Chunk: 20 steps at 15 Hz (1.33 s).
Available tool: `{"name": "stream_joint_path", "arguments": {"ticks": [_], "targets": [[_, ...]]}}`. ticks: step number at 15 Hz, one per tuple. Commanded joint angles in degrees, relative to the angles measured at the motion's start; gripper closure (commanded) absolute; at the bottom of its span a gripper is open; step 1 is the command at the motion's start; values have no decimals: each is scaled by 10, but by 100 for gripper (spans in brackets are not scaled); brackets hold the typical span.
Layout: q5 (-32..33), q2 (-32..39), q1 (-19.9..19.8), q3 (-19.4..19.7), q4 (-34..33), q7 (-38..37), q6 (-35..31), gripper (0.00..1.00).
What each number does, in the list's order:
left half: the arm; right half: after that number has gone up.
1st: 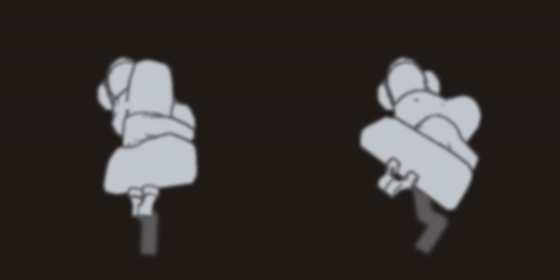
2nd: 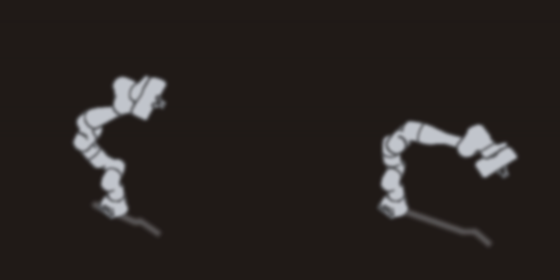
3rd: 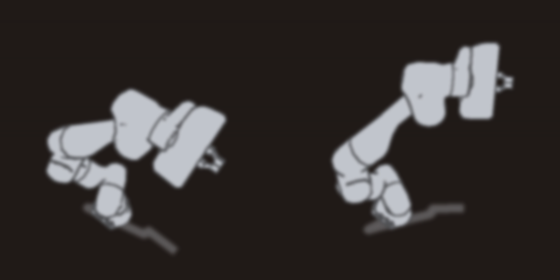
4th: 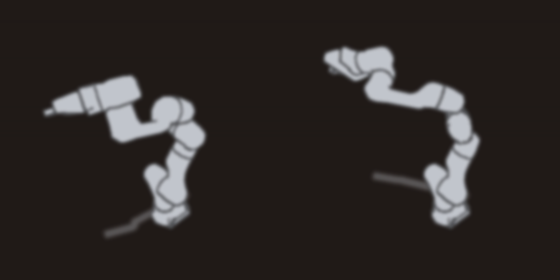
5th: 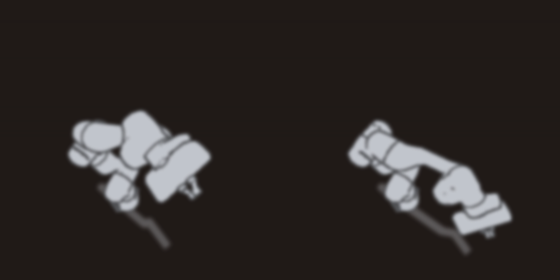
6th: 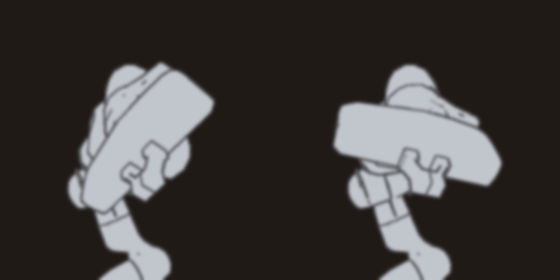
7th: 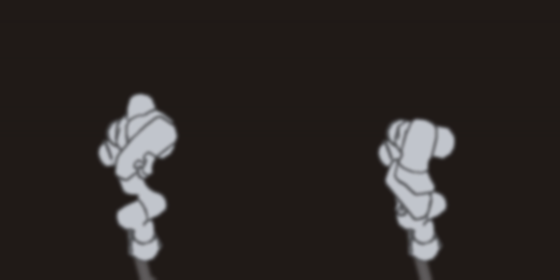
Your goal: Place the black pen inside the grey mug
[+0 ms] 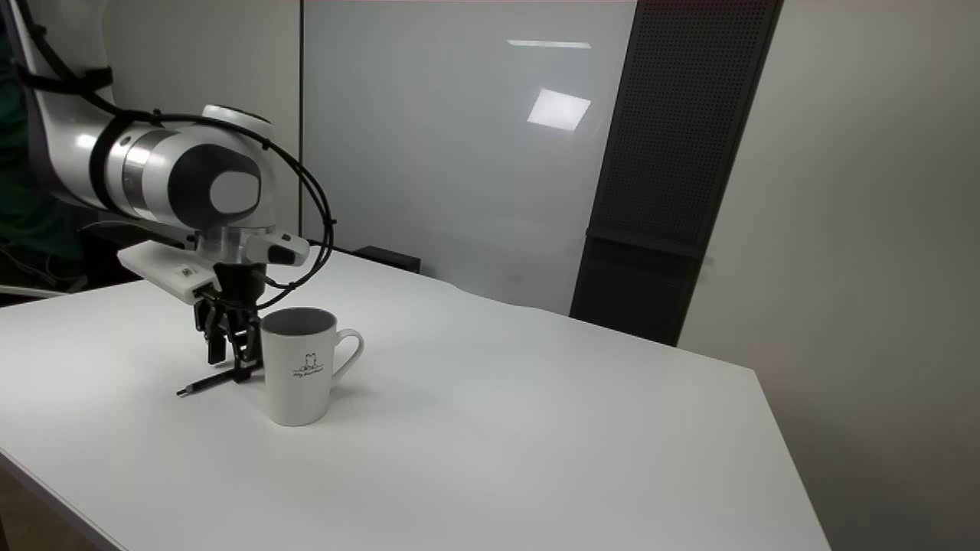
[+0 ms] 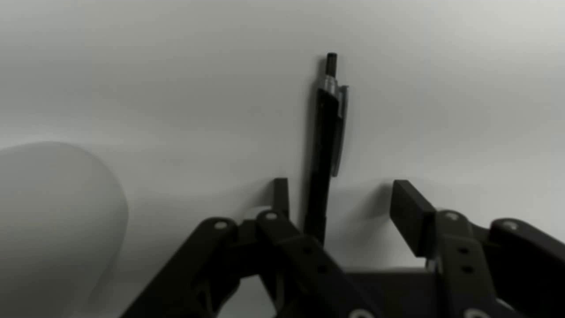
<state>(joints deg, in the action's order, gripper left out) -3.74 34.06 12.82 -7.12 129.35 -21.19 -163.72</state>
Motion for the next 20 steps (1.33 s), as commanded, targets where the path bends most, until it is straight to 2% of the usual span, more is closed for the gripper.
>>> {"name": "stream_joint_path", "arguments": {"ticks": [1,5,6,8,11,14,15,17,20], "targets": [[-10,1,22,21,-12,2,3,67],[-4,-5,43,43,-10,-7,9,95],[-4,-7,46,46,-9,-8,12,99],[-4,-20,53,55,-2,-15,24,99],[19,-65,85,92,13,-36,59,97],[75,-134,122,136,21,-70,142,97],[99,-159,125,138,19,-81,177,97],[142,-213,116,125,11,-99,262,97],[131,-283,77,77,-5,-83,392,97]]}}
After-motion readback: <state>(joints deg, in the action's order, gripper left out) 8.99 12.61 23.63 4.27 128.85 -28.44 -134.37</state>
